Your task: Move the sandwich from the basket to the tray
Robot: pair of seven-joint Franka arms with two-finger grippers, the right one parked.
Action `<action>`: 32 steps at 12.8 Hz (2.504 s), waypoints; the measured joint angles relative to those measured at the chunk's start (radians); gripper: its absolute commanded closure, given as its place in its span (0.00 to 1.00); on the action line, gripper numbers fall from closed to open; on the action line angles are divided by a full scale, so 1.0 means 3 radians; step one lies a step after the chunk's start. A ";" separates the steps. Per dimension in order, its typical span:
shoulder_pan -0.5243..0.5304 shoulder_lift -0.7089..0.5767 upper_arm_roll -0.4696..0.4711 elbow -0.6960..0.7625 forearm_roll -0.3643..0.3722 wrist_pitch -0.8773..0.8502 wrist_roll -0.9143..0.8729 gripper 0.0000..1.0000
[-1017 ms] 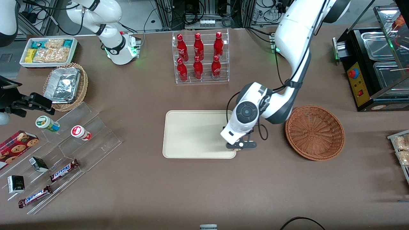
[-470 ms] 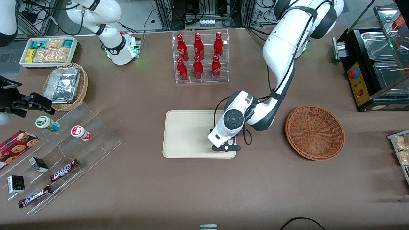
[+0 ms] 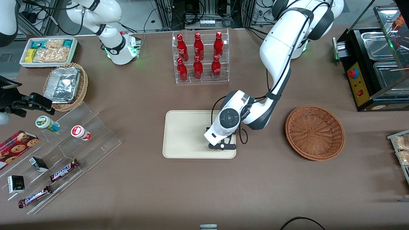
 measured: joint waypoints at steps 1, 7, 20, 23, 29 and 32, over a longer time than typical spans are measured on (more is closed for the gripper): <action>0.0002 -0.0002 0.0002 0.0013 -0.0012 -0.0001 -0.0004 0.08; 0.0268 -0.0466 0.0066 0.0176 -0.0029 -0.0513 -0.0171 0.00; 0.1672 -0.2435 0.0099 -0.1104 0.0227 -0.1241 0.0910 0.00; 0.1814 -0.2806 0.0141 -0.1169 0.0227 -0.1614 0.1350 0.00; 0.1807 -0.2965 0.0136 -0.0855 0.0227 -0.2038 0.1450 0.00; 0.1801 -0.2930 0.0126 -0.0856 0.0227 -0.2082 0.1454 0.00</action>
